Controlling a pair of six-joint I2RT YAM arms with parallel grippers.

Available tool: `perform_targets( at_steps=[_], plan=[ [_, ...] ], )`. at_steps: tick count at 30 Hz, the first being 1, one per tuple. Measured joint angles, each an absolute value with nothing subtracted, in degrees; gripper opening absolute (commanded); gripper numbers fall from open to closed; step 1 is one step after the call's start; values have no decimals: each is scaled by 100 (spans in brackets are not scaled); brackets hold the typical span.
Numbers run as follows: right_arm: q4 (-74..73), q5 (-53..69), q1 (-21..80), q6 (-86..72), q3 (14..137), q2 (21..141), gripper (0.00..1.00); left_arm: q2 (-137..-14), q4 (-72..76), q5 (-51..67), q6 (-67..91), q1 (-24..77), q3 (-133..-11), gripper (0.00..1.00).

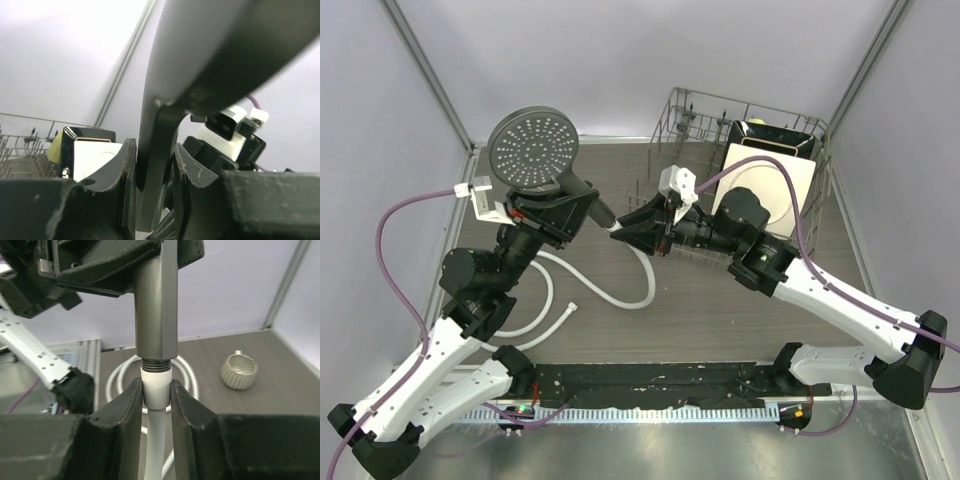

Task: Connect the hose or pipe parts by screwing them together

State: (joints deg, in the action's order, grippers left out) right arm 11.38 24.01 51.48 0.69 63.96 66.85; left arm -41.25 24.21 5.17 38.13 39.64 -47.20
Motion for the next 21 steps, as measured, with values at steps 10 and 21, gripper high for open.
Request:
perform_targets(
  at_steps=[10,21],
  plan=[
    [2018,4261,4720,-1306,6283,6958,1,-4377,3428,1721,4147,3767,-4582,0],
    [3756,5518,4294,-2764,5929,7253,1,-4547,4377,2255,4934,3618,-4298,0]
  ],
)
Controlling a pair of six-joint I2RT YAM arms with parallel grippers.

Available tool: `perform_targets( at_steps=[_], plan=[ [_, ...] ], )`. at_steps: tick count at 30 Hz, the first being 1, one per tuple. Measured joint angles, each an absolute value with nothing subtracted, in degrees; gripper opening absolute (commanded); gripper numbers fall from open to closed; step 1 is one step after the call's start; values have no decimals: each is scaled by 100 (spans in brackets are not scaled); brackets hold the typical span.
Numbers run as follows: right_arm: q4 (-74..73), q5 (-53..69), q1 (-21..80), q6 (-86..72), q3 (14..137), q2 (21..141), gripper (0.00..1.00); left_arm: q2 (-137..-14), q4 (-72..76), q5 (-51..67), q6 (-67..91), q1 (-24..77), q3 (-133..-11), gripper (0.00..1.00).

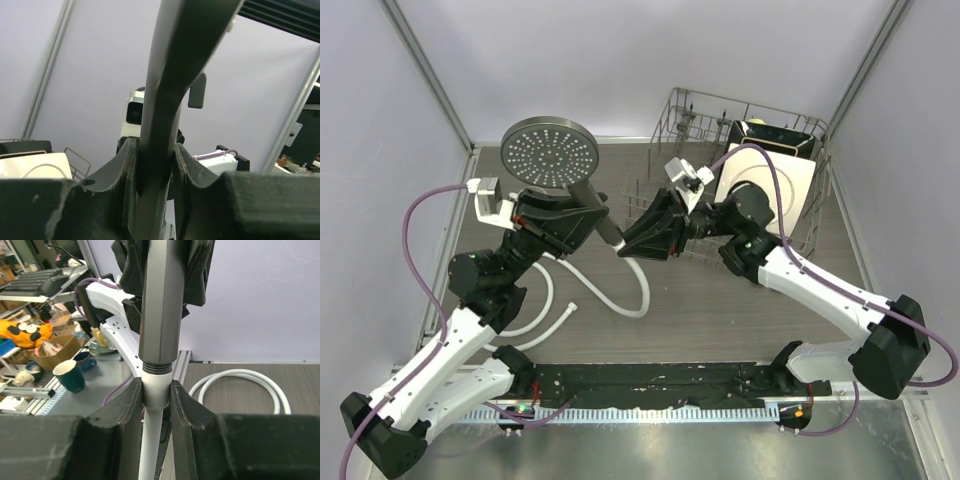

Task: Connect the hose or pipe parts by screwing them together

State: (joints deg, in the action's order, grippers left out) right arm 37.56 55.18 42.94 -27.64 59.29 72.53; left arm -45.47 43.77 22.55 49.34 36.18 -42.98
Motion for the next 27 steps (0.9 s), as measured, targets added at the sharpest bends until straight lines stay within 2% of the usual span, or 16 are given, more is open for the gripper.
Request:
perform_targets(
  at_steps=[17,27],
  plan=[
    [6814,6654,3844,-5616,6101,8335,1,-4792,5295,2423,5387,3507,-4108,0],
    [7546,6829,3789,-6877,6283,8678,1,-5146,5909,2453,5747,3494,-4095,0]
  ],
)
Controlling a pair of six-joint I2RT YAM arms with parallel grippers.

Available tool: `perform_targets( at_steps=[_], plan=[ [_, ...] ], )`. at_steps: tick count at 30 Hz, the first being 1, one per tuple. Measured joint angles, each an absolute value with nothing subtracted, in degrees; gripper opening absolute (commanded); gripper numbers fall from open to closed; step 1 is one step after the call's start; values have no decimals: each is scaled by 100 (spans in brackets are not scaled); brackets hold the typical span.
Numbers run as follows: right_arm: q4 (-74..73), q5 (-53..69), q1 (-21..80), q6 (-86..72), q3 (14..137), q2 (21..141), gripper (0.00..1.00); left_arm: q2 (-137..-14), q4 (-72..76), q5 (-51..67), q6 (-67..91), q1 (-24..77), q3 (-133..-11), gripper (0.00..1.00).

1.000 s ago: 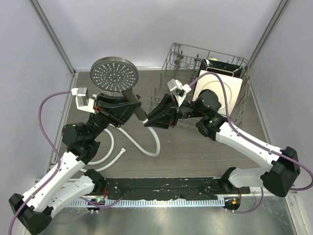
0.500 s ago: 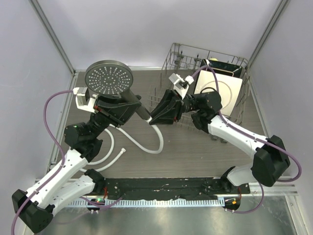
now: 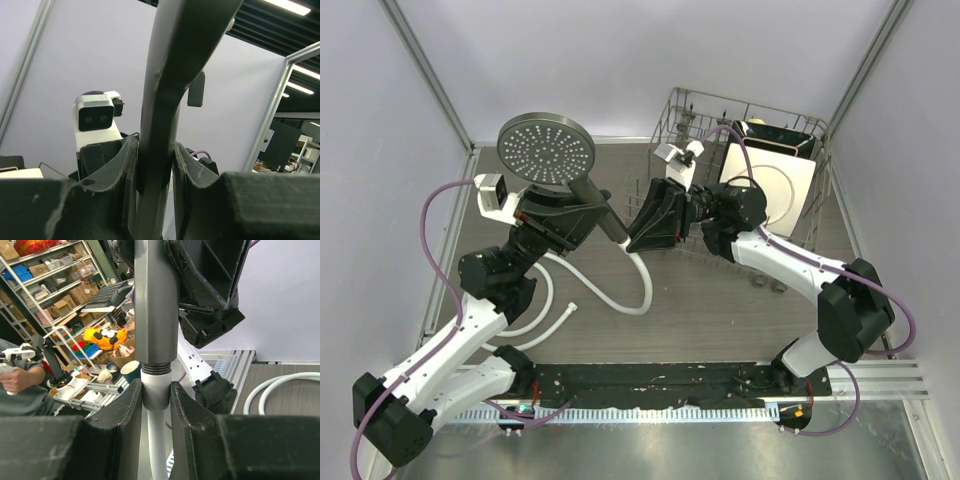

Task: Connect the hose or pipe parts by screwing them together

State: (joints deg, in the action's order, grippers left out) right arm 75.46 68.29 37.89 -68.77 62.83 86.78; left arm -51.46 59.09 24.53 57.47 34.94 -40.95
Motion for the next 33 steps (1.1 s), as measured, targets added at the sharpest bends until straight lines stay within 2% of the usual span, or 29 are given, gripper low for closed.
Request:
perform_targets(
  at_steps=[33],
  plan=[
    [8256,6923,3747,-9467,7481,9229,1,-5990,8176,2340,6608,3420,-4340,0]
  ],
)
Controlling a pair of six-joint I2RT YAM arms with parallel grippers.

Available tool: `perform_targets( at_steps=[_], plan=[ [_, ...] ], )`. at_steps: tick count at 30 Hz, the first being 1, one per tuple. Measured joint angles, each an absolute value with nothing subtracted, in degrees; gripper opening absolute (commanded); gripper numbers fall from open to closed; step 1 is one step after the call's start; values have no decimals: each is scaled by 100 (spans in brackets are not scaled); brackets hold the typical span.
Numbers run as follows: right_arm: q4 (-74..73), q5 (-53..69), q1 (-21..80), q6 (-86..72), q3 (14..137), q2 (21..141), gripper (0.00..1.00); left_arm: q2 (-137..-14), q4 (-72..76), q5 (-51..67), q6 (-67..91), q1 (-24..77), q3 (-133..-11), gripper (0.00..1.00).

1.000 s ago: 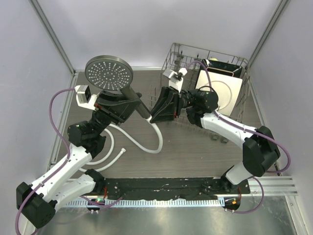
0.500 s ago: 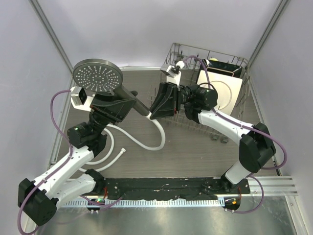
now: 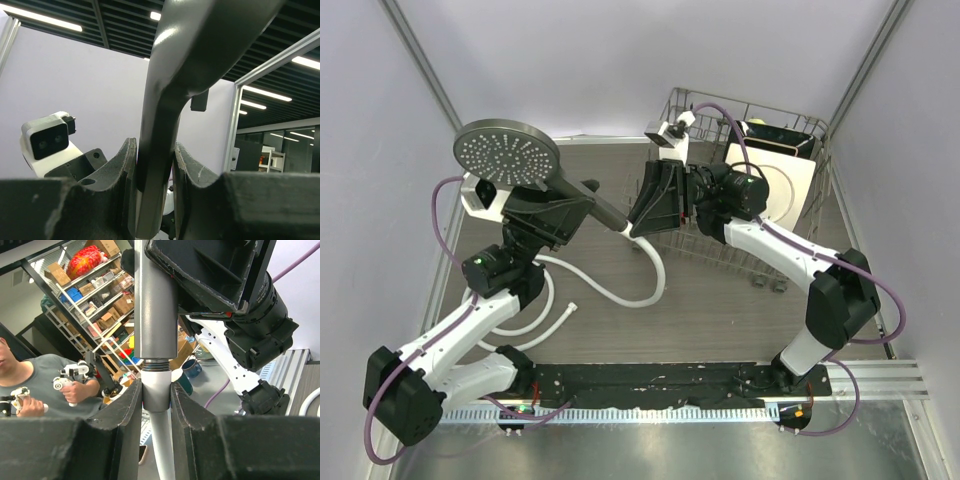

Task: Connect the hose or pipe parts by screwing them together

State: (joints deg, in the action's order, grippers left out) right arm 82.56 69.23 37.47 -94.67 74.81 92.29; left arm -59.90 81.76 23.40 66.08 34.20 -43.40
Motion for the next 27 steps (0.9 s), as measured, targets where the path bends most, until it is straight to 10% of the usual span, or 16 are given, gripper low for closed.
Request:
perform_targets(
  at_steps=[27],
  plan=[
    [7950,4982,3284,-9961,7548,9579,47,-5395,6055,3214,6390,3109,-4016,0]
  ],
)
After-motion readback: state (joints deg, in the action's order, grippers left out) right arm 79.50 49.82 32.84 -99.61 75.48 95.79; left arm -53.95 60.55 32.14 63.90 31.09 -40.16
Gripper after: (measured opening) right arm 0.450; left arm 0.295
